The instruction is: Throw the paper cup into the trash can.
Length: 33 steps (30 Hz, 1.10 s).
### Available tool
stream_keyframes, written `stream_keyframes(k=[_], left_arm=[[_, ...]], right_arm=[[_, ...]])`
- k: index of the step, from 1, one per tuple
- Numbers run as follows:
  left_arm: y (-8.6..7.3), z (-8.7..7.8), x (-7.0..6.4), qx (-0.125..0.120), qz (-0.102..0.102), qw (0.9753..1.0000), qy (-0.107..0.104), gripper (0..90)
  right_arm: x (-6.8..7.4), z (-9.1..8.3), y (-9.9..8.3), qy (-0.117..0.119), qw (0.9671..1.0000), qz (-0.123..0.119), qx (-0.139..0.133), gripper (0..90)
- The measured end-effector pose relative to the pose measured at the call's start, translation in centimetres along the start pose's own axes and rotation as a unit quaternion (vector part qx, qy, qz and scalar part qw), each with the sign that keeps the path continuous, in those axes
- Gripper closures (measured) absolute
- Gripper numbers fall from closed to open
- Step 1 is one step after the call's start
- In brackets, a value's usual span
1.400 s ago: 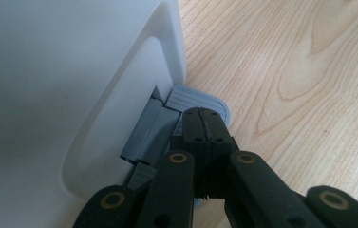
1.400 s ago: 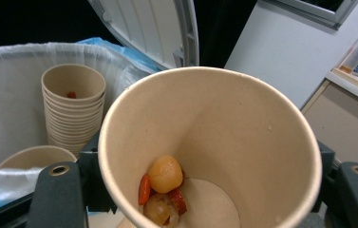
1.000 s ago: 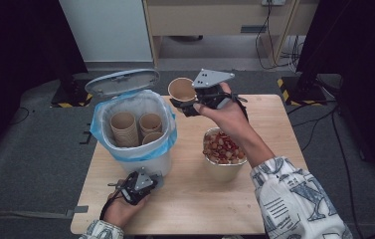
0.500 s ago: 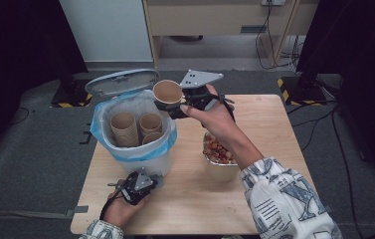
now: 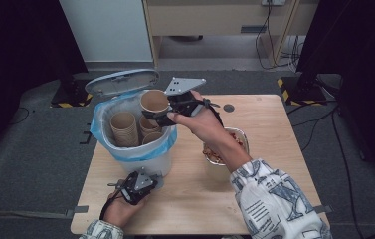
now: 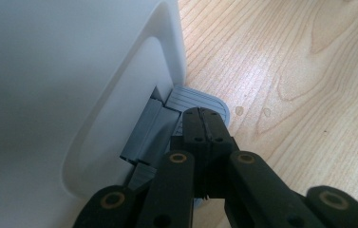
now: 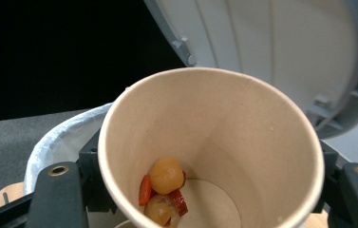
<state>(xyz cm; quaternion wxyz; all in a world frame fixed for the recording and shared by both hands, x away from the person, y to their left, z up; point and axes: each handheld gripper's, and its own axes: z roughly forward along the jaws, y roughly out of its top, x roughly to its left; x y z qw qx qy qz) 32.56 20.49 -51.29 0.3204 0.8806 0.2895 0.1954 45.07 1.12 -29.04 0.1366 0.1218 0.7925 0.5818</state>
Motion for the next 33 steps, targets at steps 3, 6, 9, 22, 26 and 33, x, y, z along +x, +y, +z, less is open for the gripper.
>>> stream_keyframes(k=[3, 6, 9, 22, 26, 33], left_arm=[[0.0, 0.0, -0.1, 0.001, -0.002, 1.0, 0.0, 89.7], [0.0, 0.0, -0.1, 0.001, -0.002, 1.0, -0.001, 89.7], [0.0, 0.0, -0.1, 0.001, -0.002, 1.0, 0.0, 89.7], [0.0, 0.0, -0.1, 0.002, -0.002, 1.0, 0.0, 89.7], [0.0, 0.0, 0.0, 0.0, 0.0, 1.0, 0.0, 89.7], [0.0, 0.0, 0.0, 0.002, 0.002, 1.0, 0.001, 89.7]], right_arm=[[0.4, 0.7, -0.2, 0.008, 1.0, 0.003, 0.002, 28.3], [0.6, 1.1, -0.3, 0.013, 0.9999, 0.001, 0.006, 28.1], [1.0, 1.8, -0.5, 0.016, 0.9998, -0.002, 0.013, 24.7], [0.9, 1.8, -1.0, 0.015, 0.9996, 0.022, 0.01, 14.0], [0.4, 1.2, -1.1, 0.006, 0.9995, 0.03, 0.01, 14.0], [-0.5, 0.3, -1.5, -0.019, 0.9984, 0.049, 0.017, 12.8]])
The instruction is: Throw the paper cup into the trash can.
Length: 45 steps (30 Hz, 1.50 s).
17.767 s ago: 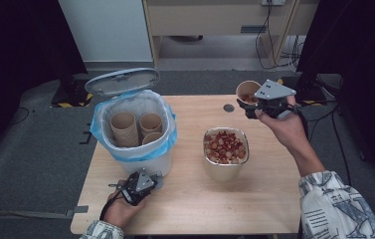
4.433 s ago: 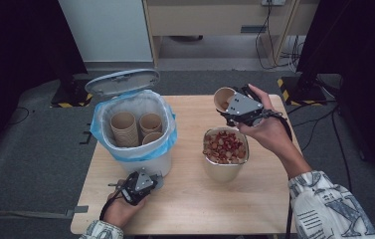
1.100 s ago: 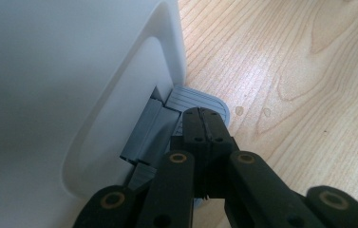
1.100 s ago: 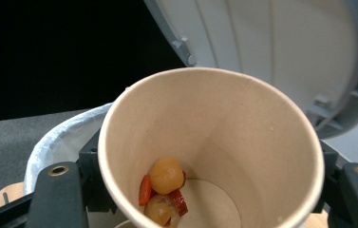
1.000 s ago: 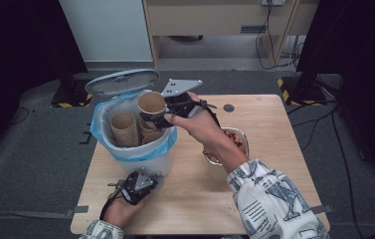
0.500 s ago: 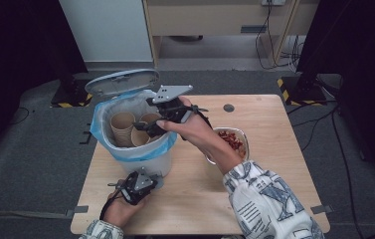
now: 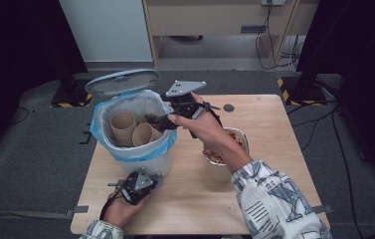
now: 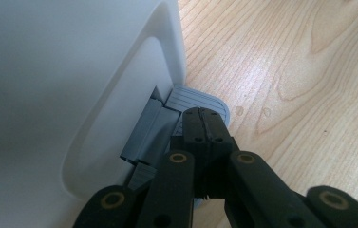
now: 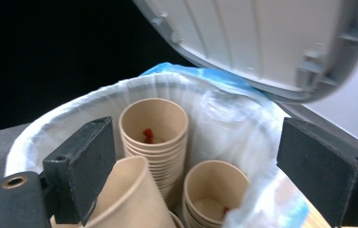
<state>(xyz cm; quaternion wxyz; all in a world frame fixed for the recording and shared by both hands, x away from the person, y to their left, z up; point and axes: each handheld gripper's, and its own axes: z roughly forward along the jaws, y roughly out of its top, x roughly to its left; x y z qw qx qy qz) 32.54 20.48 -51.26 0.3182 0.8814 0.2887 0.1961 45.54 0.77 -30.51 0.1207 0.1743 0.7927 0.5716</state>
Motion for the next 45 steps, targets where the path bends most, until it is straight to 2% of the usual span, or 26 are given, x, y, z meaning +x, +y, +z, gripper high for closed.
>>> stream_keyframes(k=[16, 45], left_arm=[[0.0, 0.0, 0.0, 0.0, 0.0, 1.0, 0.0, 89.7], [0.0, 0.0, 0.0, -0.002, -0.004, 1.0, -0.001, 89.7]], right_arm=[[-2.5, -2.7, -1.1, -0.05, 0.9985, 0.019, 0.003, 11.1], [-5.8, -6.5, -2.5, -0.11, 0.9932, 0.038, 0.006, 10.7]])
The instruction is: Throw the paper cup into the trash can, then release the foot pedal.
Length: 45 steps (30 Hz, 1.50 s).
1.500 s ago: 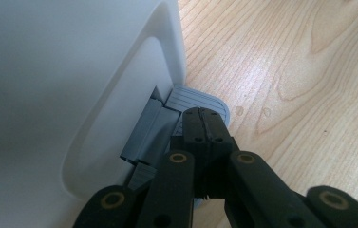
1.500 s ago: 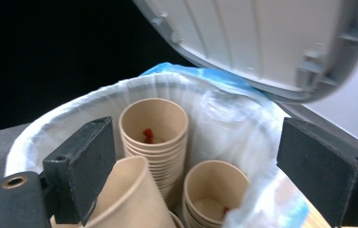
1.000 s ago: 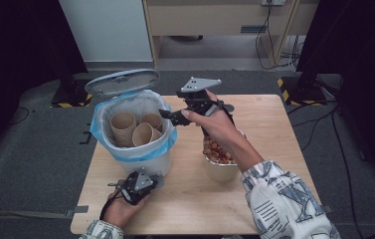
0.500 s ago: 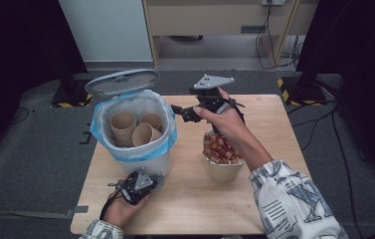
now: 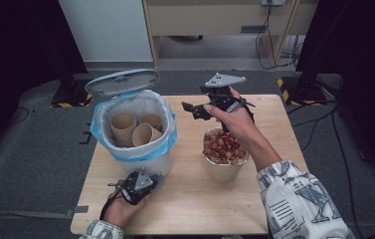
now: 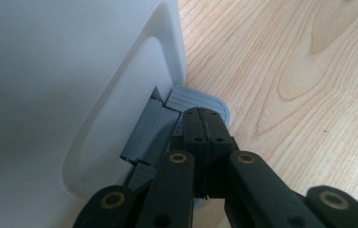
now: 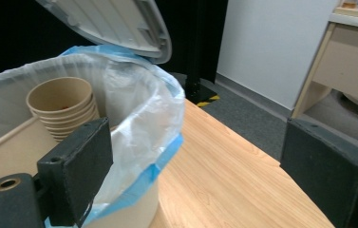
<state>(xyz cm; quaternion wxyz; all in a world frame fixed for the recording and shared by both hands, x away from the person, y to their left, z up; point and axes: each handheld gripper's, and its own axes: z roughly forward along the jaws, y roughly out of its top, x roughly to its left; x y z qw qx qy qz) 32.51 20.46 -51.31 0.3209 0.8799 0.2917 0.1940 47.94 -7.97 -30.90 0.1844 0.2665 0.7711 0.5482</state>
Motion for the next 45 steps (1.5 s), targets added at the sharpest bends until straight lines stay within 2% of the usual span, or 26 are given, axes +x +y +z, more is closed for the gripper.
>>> stream_keyframes(k=[13, 14, 15, 16, 19, 22, 25, 29, 39, 45], left_arm=[[0.0, 0.0, 0.0, -0.001, 0.005, 1.0, 0.002, 89.3], [0.0, -0.1, 0.0, 0.0, 0.002, 1.0, 0.004, 88.3], [0.0, -0.2, 0.1, -0.001, -0.002, 0.9999, 0.011, 83.5], [0.0, -0.4, 0.1, -0.005, -0.01, 0.9999, 0.009, 79.0], [0.0, -1.0, -0.2, -0.016, -0.014, 0.9998, 0.004, 77.8], [-0.1, -1.8, -0.6, -0.027, -0.017, 0.9995, 0.001, 72.7], [-0.5, -2.7, -0.7, -0.038, -0.043, 0.9983, -0.002, 69.4], [-0.7, -3.5, -0.8, -0.05, -0.059, 0.997, -0.002, 62.2], [-1.6, -4.6, -0.2, -0.05, -0.094, 0.9942, 0.016, 48.3], [-2.2, -5.2, 0.2, -0.05, -0.119, 0.9914, 0.022, 39.5]], right_arm=[[-2.4, -2.1, -0.8, -0.038, 0.9992, 0.012, 0.004, 10.5], [-2.7, -2.3, -1.0, -0.041, 0.999, 0.014, 0.005, 10.5], [-2.9, -2.4, -1.1, -0.043, 0.999, 0.014, 0.006, 10.4], [-3.1, -2.6, -1.2, -0.045, 0.9988, 0.015, 0.006, 10.4], [-3.7, -3.2, -1.6, -0.053, 0.9984, 0.019, 0.008, 10.3], [-4.2, -3.8, -2.0, -0.061, 0.9979, 0.021, 0.011, 10.0], [-4.7, -4.4, -2.3, -0.068, 0.9974, 0.022, 0.011, 9.9], [-5.5, -5.3, -2.8, -0.081, 0.9962, 0.028, 0.012, 9.9], [-6.9, -6.9, -4.2, -0.106, 0.9937, 0.032, 0.021, 9.6], [-7.6, -8.1, -5.3, -0.123, 0.9914, 0.038, 0.023, 9.5]])
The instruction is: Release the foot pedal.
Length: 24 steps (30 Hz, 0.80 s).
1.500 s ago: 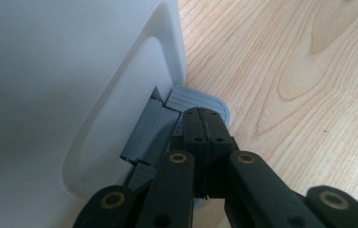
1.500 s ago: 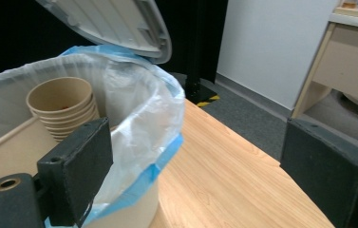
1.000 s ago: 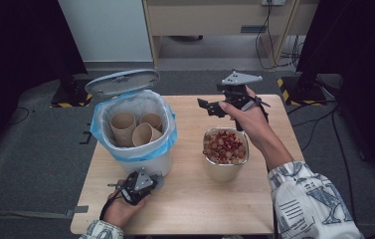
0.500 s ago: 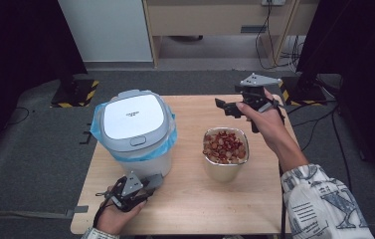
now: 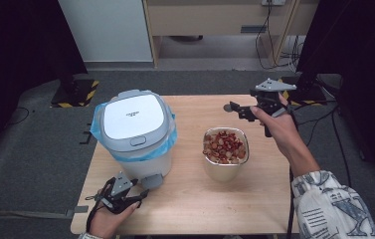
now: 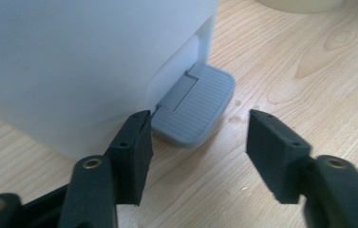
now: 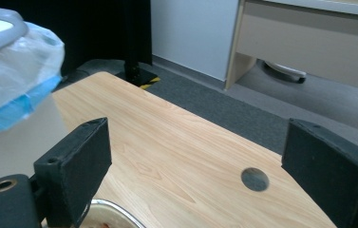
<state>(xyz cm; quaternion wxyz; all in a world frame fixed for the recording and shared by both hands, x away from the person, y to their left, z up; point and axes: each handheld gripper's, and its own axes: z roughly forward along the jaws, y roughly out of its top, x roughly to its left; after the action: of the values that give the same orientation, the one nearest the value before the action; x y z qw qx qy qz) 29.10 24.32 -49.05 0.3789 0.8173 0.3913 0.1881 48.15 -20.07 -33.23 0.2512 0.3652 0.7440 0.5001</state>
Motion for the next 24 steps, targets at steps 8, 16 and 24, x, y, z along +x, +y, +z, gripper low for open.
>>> stream_keyframes(k=[8, 16, 24], left_arm=[[-0.6, -0.5, 1.0, 0.002, -0.021, 0.9998, 0.0, 30.4], [-1.4, -1.0, 2.1, 0.002, -0.041, 0.999, 0.02, 22.4], [-1.7, -0.8, 3.1, 0.007, -0.053, 0.9975, 0.045, 16.2]], right_arm=[[-1.5, -1.5, -1.1, -0.025, 0.9996, 0.01, -0.005, 8.7], [-3.1, -3.4, -3.5, -0.055, 0.9983, 0.019, 0.0, 8.1], [-4.2, -4.9, -6.6, -0.073, 0.9968, 0.03, 0.015, 8.1]])
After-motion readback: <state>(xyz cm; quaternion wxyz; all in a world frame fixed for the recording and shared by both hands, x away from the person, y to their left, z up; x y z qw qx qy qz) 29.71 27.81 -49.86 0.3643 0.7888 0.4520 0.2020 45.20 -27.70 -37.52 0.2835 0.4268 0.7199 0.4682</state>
